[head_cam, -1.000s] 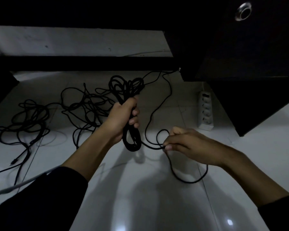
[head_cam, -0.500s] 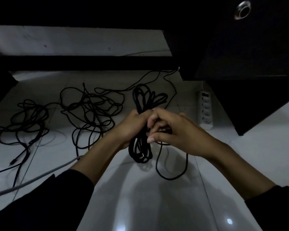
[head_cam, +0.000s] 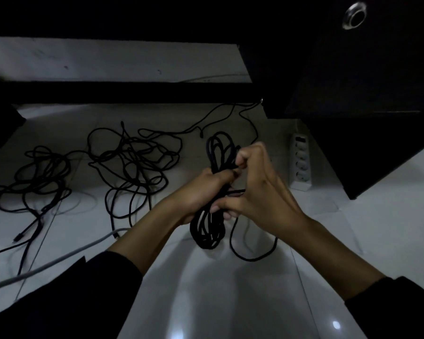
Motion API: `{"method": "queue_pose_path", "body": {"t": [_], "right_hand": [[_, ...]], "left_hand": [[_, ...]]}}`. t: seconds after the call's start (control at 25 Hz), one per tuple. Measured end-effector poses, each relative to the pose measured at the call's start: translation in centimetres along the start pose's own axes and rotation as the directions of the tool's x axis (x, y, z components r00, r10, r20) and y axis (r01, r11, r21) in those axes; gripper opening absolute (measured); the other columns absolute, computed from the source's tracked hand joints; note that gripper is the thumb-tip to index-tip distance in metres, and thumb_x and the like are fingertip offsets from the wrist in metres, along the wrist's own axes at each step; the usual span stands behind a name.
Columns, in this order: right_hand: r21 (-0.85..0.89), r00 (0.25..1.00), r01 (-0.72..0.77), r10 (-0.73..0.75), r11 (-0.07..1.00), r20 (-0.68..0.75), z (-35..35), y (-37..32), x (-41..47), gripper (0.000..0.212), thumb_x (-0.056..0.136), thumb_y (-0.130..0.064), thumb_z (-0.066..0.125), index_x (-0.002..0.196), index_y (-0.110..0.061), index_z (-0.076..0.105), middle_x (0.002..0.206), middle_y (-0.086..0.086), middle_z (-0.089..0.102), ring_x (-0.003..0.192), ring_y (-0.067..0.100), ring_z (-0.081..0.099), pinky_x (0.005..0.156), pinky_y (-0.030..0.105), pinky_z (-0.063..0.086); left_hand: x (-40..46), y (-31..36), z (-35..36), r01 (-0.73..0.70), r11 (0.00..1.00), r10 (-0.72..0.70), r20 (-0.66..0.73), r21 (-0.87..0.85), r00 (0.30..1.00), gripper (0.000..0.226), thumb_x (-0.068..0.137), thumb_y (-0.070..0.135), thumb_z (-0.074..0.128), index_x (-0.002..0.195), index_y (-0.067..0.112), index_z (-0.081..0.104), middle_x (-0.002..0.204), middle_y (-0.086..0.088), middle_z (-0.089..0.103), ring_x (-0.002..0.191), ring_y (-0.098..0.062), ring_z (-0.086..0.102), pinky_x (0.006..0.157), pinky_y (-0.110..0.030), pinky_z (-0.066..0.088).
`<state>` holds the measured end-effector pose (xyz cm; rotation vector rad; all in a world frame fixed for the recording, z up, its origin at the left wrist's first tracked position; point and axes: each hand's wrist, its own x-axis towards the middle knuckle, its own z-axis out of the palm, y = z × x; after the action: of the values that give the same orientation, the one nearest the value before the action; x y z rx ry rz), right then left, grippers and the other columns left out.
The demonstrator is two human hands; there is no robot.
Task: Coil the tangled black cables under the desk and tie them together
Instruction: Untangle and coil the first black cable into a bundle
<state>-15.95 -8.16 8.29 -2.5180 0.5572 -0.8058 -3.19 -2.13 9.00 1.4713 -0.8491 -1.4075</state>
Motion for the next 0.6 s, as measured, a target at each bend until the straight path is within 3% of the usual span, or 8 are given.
{"method": "queue_pose_path", "body": {"t": [0.12, 0.28, 0.36, 0.48, 0.6], "right_hand": [[-0.05, 0.996, -0.036, 0.04, 0.998, 0.084, -0.5, 0.3, 0.2, 0.078, 0.052, -0.062, 0.077, 0.103, -0.032, 0.025, 0.104, -0.007, 0.032, 0.076, 0.007, 0.048, 0.056, 0.021, 0.048], [0.178, 0.946, -0.176, 0.116, 0.968, 0.303, -2.5, 1.3, 0.4, 0.071, 0.065, -0.044, 0.083, 0.103, -0.035, 0.023, 0.09, -0.013, 0.037, 0.075, -0.019, 0.047, 0.061, 0.007, 0.042], [0.205, 0.954, -0.203, 0.146, 0.958, 0.261, -3.7, 2.6, 0.4, 0.055, 0.073, -0.033, 0.081, 0.099, -0.037, 0.033, 0.09, -0.014, 0.037, 0.074, -0.013, 0.046, 0.063, 0.009, 0.042], [0.239, 0.971, -0.222, 0.191, 0.945, 0.144, -4.3, 4.4, 0.5, 0.032, 0.079, -0.018, 0.076, 0.09, -0.031, 0.049, 0.094, -0.01, 0.044, 0.072, 0.0, 0.047, 0.065, 0.014, 0.043], [0.492, 0.93, -0.363, 0.339, 0.791, 0.141, -4.2, 5.1, 0.4, 0.014, 0.085, -0.022, 0.066, 0.078, -0.017, 0.055, 0.07, 0.0, 0.047, 0.049, 0.005, 0.04, 0.046, 0.018, 0.034]], "left_hand": [[-0.1, -0.4, 0.1, 0.039, 0.998, -0.041, 0.041, 0.057, 0.998, 0.028, 0.098, 0.029, 0.047, 0.088, 0.007, 0.059, 0.056, -0.008, 0.059, 0.044, -0.016, 0.055, 0.042, -0.023, 0.045], [-0.2, -0.9, -0.9, 0.059, 0.998, -0.061, 0.093, 0.017, 0.994, 0.032, 0.097, 0.03, 0.049, 0.073, 0.01, 0.054, 0.047, -0.001, 0.036, 0.035, -0.011, 0.029, 0.04, -0.022, 0.032], [-0.4, -1.2, -1.5, 0.102, 0.994, -0.097, 0.13, -0.03, 0.987, 0.036, 0.096, 0.037, 0.051, 0.066, 0.017, 0.047, 0.049, 0.002, 0.027, 0.034, -0.009, 0.022, 0.038, -0.021, 0.027], [-0.8, -1.4, -2.1, 0.157, 0.981, -0.135, 0.185, -0.111, 0.973, 0.036, 0.089, 0.049, 0.055, 0.072, 0.017, 0.049, 0.047, 0.005, 0.022, 0.031, -0.006, 0.02, 0.036, -0.019, 0.024], [-0.7, -1.7, -2.3, 0.164, 0.966, -0.116, 0.231, -0.2, 0.966, 0.048, 0.08, 0.059, 0.057, 0.081, 0.011, 0.056, 0.043, 0.008, 0.022, 0.029, -0.004, 0.02, 0.034, -0.018, 0.026]]}}
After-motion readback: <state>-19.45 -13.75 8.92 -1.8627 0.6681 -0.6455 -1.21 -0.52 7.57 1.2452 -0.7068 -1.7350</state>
